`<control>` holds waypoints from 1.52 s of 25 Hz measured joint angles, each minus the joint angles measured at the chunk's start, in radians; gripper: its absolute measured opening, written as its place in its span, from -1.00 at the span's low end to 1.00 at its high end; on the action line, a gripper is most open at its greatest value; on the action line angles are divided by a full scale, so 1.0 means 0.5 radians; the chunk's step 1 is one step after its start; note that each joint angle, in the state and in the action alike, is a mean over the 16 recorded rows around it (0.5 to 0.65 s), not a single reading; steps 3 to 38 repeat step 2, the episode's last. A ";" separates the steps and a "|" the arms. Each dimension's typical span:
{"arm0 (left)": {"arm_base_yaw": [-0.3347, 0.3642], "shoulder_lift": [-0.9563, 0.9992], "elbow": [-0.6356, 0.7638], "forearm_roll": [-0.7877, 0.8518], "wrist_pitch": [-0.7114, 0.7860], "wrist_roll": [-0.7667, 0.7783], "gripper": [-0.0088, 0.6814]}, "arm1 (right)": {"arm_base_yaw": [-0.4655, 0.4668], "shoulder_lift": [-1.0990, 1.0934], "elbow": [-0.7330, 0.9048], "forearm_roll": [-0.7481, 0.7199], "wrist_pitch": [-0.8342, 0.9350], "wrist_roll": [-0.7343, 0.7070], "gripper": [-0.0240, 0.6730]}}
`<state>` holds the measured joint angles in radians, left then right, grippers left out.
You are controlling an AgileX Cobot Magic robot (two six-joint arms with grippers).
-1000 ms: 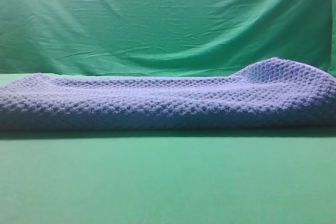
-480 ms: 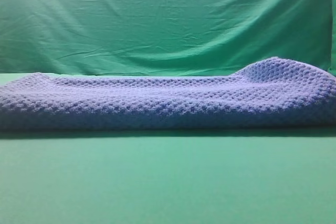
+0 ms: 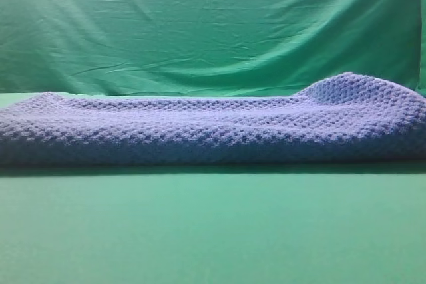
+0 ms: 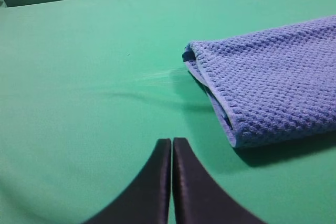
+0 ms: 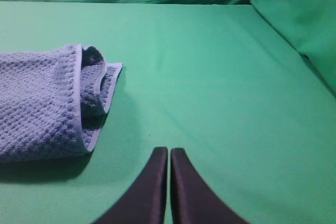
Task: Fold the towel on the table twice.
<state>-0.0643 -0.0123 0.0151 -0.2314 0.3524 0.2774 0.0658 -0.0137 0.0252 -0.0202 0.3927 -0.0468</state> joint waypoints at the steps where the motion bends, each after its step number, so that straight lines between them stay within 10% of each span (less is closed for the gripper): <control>1: 0.000 0.000 0.000 0.000 0.000 0.000 -0.97 | 0.000 0.000 0.000 0.000 0.000 0.000 -0.93; 38: 0.000 0.000 0.000 0.000 0.000 0.000 -0.97 | 0.000 0.000 0.000 0.000 0.000 0.000 -0.93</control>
